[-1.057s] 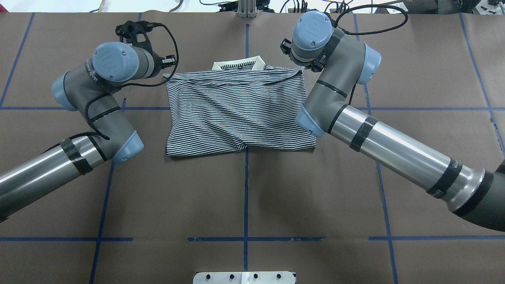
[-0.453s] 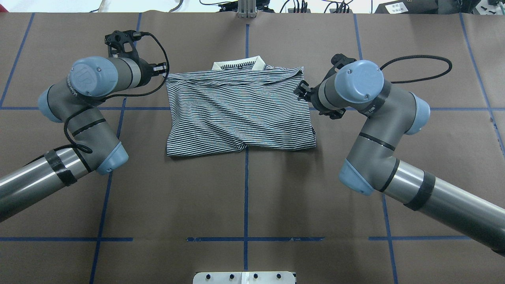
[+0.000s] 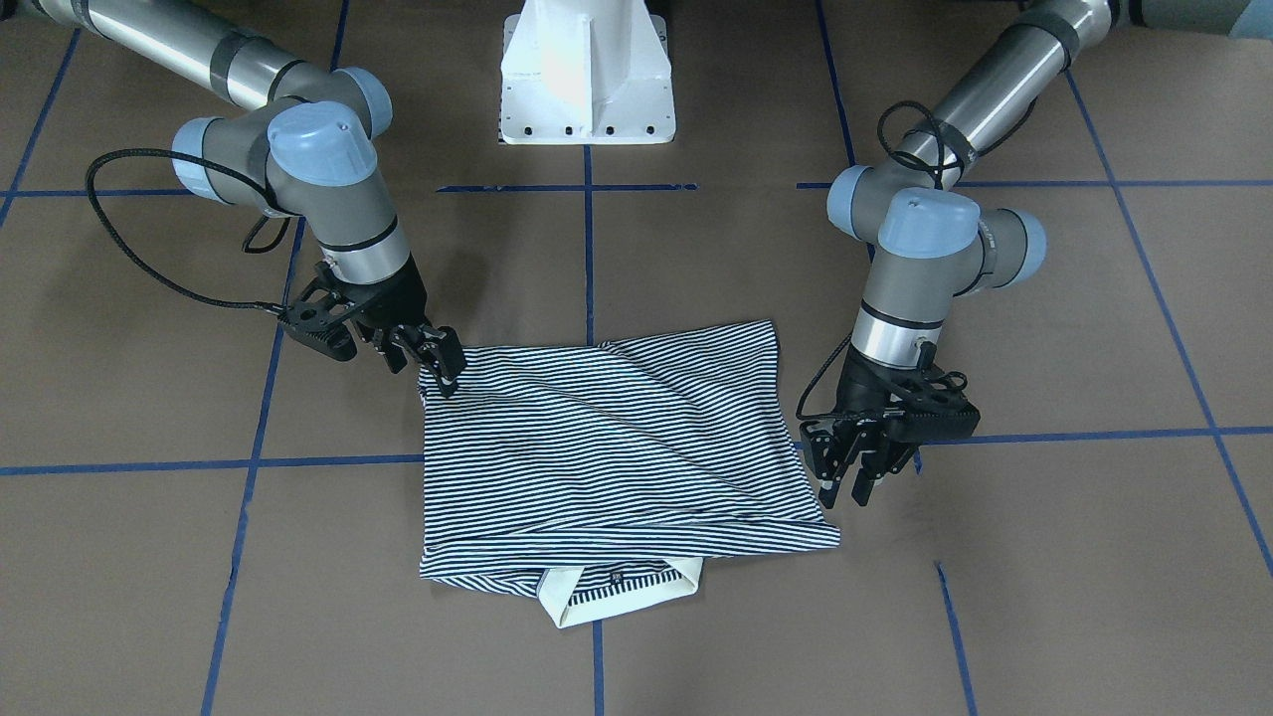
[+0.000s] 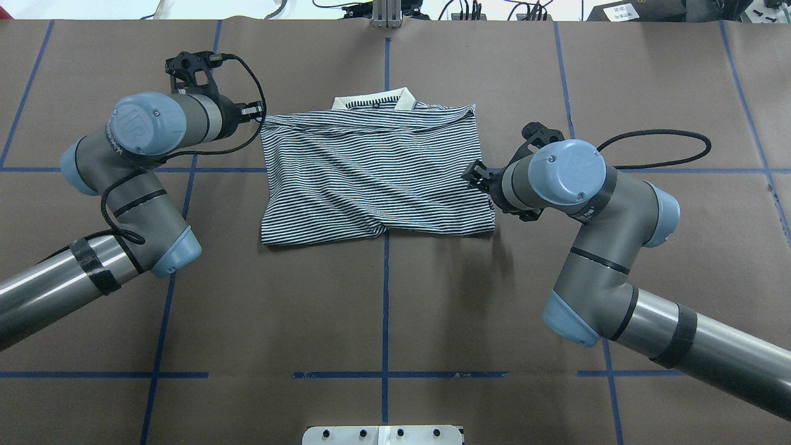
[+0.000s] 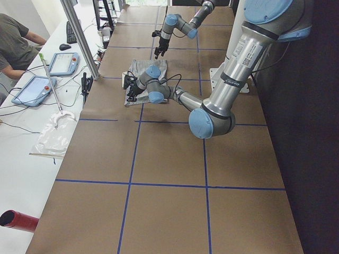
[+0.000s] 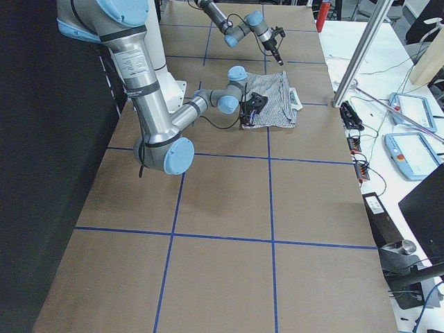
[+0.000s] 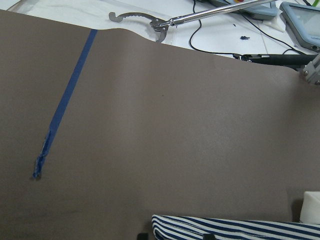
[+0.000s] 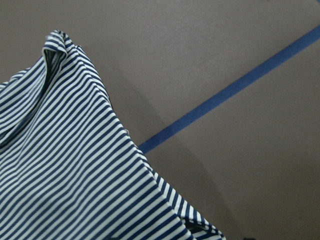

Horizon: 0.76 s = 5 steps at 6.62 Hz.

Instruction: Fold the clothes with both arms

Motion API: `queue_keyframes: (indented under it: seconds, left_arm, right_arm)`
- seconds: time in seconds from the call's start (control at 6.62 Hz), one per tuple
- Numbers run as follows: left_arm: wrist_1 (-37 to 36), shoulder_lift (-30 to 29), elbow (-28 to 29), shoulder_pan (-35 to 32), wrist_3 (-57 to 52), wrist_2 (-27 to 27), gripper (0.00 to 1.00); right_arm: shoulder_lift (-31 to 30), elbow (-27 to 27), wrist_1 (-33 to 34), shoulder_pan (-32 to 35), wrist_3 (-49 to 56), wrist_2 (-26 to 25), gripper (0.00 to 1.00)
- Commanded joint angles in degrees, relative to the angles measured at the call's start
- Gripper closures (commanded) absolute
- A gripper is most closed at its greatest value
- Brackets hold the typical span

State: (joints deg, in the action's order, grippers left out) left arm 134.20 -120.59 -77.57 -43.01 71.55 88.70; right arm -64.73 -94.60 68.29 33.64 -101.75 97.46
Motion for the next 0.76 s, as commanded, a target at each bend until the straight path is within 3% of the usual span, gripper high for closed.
queue_keyframes:
  seconds: [0.0, 0.15, 0.3, 0.45, 0.6]
  left_arm:
    - [-0.2, 0.1, -0.5, 0.0, 0.2, -0.2, 0.53]
    - [-0.2, 0.1, -0.5, 0.0, 0.2, -0.2, 0.53]
    - [-0.2, 0.1, -0.7, -0.1, 0.2, -0.2, 0.53]
    - [-0.2, 0.1, -0.7, -0.1, 0.2, -0.2, 0.53]
    - [-0.2, 0.1, -0.8, -0.1, 0.2, -0.2, 0.53]
  right_arm:
    - [-0.7, 0.5, 0.0, -2.1, -0.1, -0.6, 0.13]
    - [-0.7, 0.4, 0.0, -2.2, 0.0, -0.8, 0.14]
    - [-0.9, 0.3, 0.3, -2.4, -0.1, -0.7, 0.44]
    - [-1.2, -0.1, 0.4, -2.3, 0.1, -0.4, 0.99]
    - [-1.3, -0.1, 0.4, -2.4, 0.1, -0.3, 1.0]
